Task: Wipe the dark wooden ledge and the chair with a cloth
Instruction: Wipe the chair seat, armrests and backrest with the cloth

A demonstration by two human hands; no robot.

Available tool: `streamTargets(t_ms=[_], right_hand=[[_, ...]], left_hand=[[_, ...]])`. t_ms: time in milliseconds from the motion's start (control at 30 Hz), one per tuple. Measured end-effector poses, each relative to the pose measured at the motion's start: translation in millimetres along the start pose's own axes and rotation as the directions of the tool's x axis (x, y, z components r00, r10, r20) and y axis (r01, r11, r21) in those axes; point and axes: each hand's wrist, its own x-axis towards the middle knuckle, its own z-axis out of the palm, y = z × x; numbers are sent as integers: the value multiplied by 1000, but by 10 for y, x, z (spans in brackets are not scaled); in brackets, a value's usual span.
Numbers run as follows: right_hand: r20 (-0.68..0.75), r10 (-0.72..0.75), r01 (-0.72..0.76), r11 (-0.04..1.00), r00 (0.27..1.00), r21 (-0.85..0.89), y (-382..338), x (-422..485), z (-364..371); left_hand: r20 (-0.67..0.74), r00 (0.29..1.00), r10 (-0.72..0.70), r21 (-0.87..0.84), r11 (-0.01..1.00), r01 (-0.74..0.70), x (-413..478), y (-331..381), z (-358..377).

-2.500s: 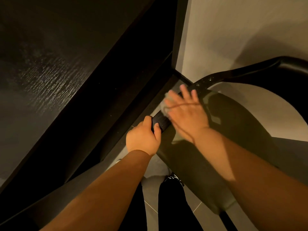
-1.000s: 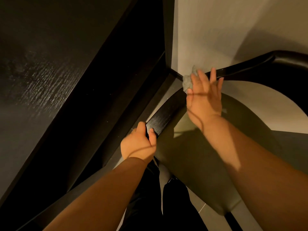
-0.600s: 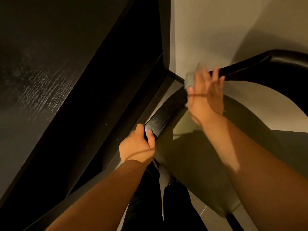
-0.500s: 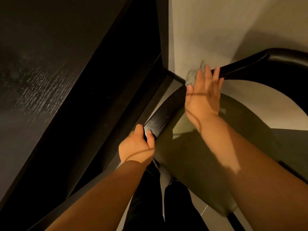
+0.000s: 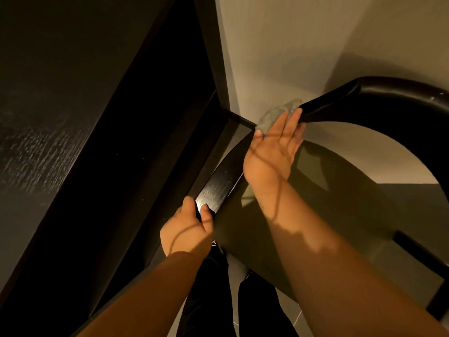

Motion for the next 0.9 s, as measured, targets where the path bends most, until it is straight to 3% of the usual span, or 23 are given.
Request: streamTargets(t_ms=[100,200,267,333,433,633,767,900], right_hand=[[26,-74,73,997,997,36,-42,-205,22],[129,-202,213,974,971,-74,82,-381,7],[128,-207,226,961,970,-159,157,-112,-91],[99,-131,146,974,986,-173,168,193,-225],[13,-110,111,992,994,-62,164,321,-276],[187,-73,30,975,980,219,100,-456,-35],[230,-62,-1,965,971,264,180,-366,-80],[244,146,-244,863,959,443,39,-46,-151]], left_hand=[[-1,1000,0,8,1000,0,-10,0,-13],[-21,1000,-3,-23,1000,3,-20,0,-11],[-29,1000,5,-32,999,-5,-19,4,-4],[-27,1000,9,-32,999,-10,-21,-4,10],[-17,1000,-1,-34,999,1,-13,-16,-2],[-9,1000,-3,-38,999,3,2,-18,-6],[-36,999,8,-68,998,-11,-9,-31,21],[-35,999,11,-63,998,-13,-12,-34,24]])
